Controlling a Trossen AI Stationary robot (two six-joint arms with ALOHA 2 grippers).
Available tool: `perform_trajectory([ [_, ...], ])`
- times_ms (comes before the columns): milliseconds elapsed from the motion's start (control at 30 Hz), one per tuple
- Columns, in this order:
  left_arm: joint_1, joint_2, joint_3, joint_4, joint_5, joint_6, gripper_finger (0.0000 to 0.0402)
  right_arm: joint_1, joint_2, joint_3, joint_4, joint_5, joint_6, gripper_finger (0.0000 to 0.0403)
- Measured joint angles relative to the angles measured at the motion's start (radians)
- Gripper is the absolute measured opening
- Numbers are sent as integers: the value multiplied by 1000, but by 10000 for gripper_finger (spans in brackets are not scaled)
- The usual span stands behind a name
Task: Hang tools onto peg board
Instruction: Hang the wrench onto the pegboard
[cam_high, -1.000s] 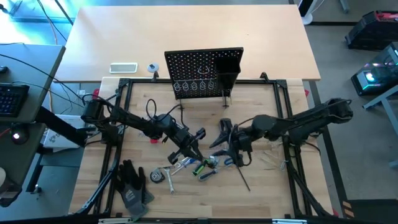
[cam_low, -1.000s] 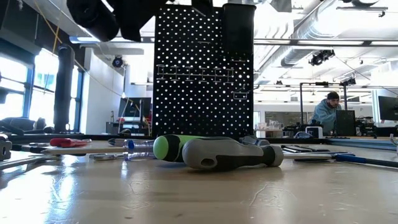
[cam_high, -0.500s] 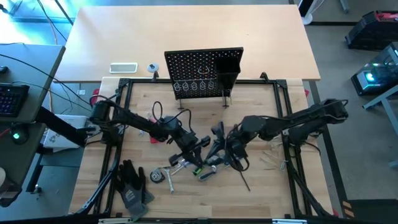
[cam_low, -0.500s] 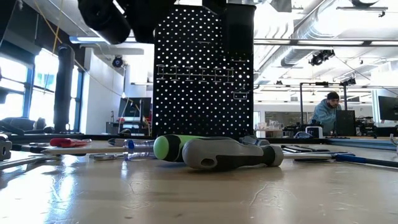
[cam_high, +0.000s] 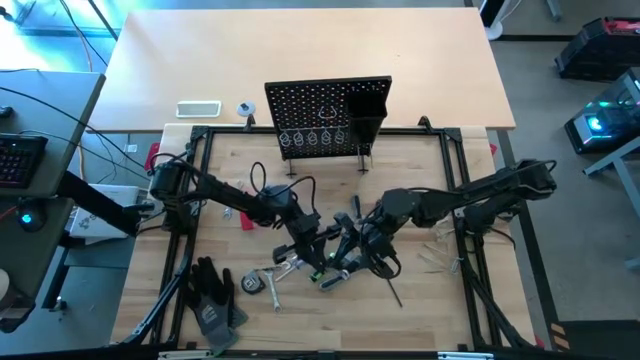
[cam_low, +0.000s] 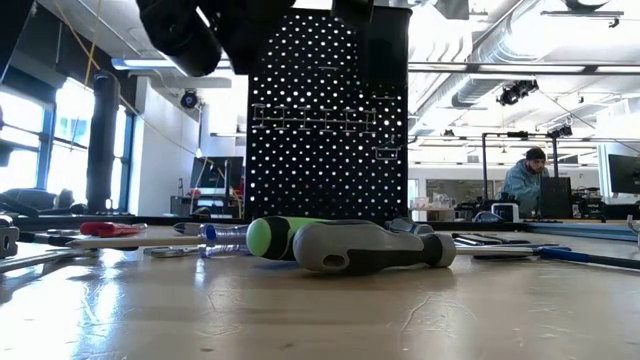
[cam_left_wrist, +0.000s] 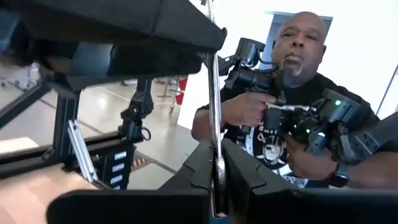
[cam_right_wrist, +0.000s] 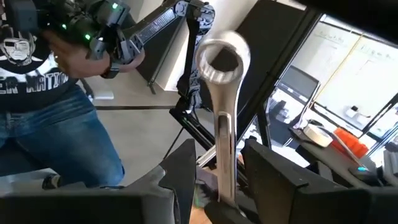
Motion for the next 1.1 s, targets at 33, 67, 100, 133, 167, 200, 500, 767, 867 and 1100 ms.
perform_trajectory([
  [33,3,0,0,-9,6,-2,7,3,0,0,-1,1,1,128],
  [67,3,0,0,-14,11,-4,7,6,0,0,-2,1,1,128],
  [100,3,0,0,-17,18,-3,7,10,0,0,-2,6,1,128],
  [133,3,0,0,-21,20,-3,7,15,0,0,-2,11,1,128],
  [167,3,0,0,-21,21,-3,7,20,0,0,-3,12,-4,128],
  [200,4,0,0,-23,21,-3,7,24,0,0,-5,12,-5,128],
  [500,10,0,0,-33,25,-3,7,36,0,0,15,15,-7,128],
  [767,10,0,0,-46,45,-19,7,36,3,0,34,15,-4,128],
  [867,10,0,1,-56,47,-19,7,42,17,0,53,16,-4,128],
  [1100,12,0,30,-138,62,2,7,45,48,-1,85,31,32,127],
])
